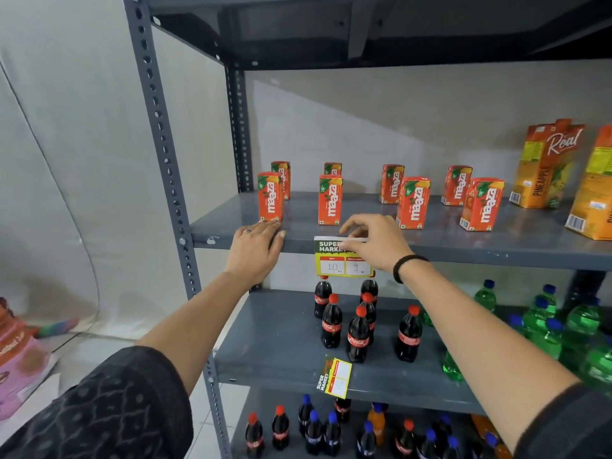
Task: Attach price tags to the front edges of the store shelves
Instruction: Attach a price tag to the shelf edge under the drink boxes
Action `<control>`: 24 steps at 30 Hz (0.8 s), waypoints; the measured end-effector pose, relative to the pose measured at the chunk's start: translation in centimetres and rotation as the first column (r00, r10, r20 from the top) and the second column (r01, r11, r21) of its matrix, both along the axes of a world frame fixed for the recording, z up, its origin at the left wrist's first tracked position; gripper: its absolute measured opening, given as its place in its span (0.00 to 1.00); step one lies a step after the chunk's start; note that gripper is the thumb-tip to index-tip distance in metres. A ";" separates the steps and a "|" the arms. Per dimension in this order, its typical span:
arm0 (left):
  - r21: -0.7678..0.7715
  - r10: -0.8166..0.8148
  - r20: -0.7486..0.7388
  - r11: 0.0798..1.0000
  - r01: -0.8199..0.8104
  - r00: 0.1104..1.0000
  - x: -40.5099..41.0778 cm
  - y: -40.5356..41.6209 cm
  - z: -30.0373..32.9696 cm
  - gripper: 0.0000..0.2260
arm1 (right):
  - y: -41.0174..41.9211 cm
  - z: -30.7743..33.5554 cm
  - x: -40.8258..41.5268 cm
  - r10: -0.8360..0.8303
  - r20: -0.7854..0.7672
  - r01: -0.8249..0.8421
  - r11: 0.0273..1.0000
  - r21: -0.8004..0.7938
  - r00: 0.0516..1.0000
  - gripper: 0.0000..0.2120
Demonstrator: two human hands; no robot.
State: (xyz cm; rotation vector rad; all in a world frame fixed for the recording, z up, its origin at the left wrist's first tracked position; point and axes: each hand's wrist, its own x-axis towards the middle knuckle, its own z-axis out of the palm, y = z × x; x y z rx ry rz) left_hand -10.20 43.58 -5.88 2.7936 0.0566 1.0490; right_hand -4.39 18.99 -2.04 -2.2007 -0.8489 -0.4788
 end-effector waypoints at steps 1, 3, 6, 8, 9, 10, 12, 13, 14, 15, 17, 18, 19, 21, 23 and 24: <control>-0.001 -0.001 0.004 1.000 0.001 1.000 0.0 0.0 -0.1 0.20 | 0.1 -0.2 -0.1 -0.011 0.005 0.011 1.000 0.012 1.000 0.06; -0.003 -0.003 0.011 1.000 0.003 1.000 0.0 0.0 -0.1 0.20 | 0.2 -0.5 -0.4 -0.020 -0.002 0.020 0.999 0.030 1.000 0.06; -0.003 -0.004 0.015 1.000 0.004 1.000 0.0 0.1 -0.2 0.20 | 0.2 -0.9 -0.4 -0.029 -0.001 0.029 0.998 0.057 1.000 0.11; 0.001 -0.004 0.018 1.000 0.004 1.000 0.0 0.0 -0.2 0.21 | 0.2 -1.2 -0.3 -0.042 0.002 0.042 0.996 0.077 0.999 0.14; 0.000 -0.005 0.022 1.000 0.005 1.000 0.0 0.0 -0.2 0.22 | 0.2 -1.2 -0.2 -0.049 0.004 0.049 0.995 0.081 0.999 0.15; -0.002 -0.007 0.027 1.000 0.007 1.000 -0.1 0.0 -0.2 0.23 | 0.2 -1.3 -0.2 -0.055 0.007 0.054 0.995 0.084 0.998 0.16; -0.007 -0.010 0.038 1.000 0.011 0.999 -0.1 0.0 -0.3 0.23 | 0.3 -1.4 -0.1 -0.065 0.012 0.063 0.994 0.094 0.998 0.18; -0.009 -0.012 0.041 1.000 0.013 0.999 -0.1 0.0 -0.3 0.23 | 0.5 -1.5 -0.1 -0.075 0.012 0.074 0.992 0.100 0.997 0.19; -0.011 -0.014 0.043 1.000 0.014 0.999 -0.1 0.0 -0.3 0.23 | 0.6 -1.5 -0.2 -0.091 0.011 0.089 0.990 0.105 0.996 0.19; -0.013 -0.015 0.043 1.000 0.016 0.999 -0.1 0.0 -0.3 0.23 | 0.7 -1.6 -0.2 -0.107 0.007 0.106 0.988 0.112 0.994 0.20; -0.017 -0.018 0.047 1.000 0.019 0.999 -0.1 0.0 -0.3 0.23 | 1.0 -1.7 -0.3 -0.142 -0.001 0.142 0.983 0.120 0.990 0.21; -0.017 -0.020 0.047 1.000 0.021 0.999 0.0 0.1 -0.3 0.22 | 1.2 -1.7 -0.5 -0.159 -0.004 0.159 0.980 0.117 0.987 0.22; -0.016 -0.021 0.046 1.000 0.022 0.999 0.0 0.1 -0.4 0.22 | 1.4 -1.8 -0.6 -0.175 -0.005 0.174 0.978 0.113 0.985 0.22; -0.012 -0.023 0.044 1.000 0.023 0.999 0.0 0.3 -0.4 0.21 | 1.7 -1.8 -0.9 -0.206 0.013 0.203 0.973 0.112 0.979 0.24; -0.011 -0.027 0.045 1.000 0.027 0.999 0.1 0.3 -0.5 0.20 | 2.0 -1.8 -1.0 -0.234 0.043 0.228 0.967 0.116 0.971 0.24; -0.012 -0.028 0.047 1.000 0.029 0.998 0.1 0.3 -0.5 0.19 | 2.0 -1.8 -1.1 -0.246 0.053 0.238 0.964 0.120 0.968 0.25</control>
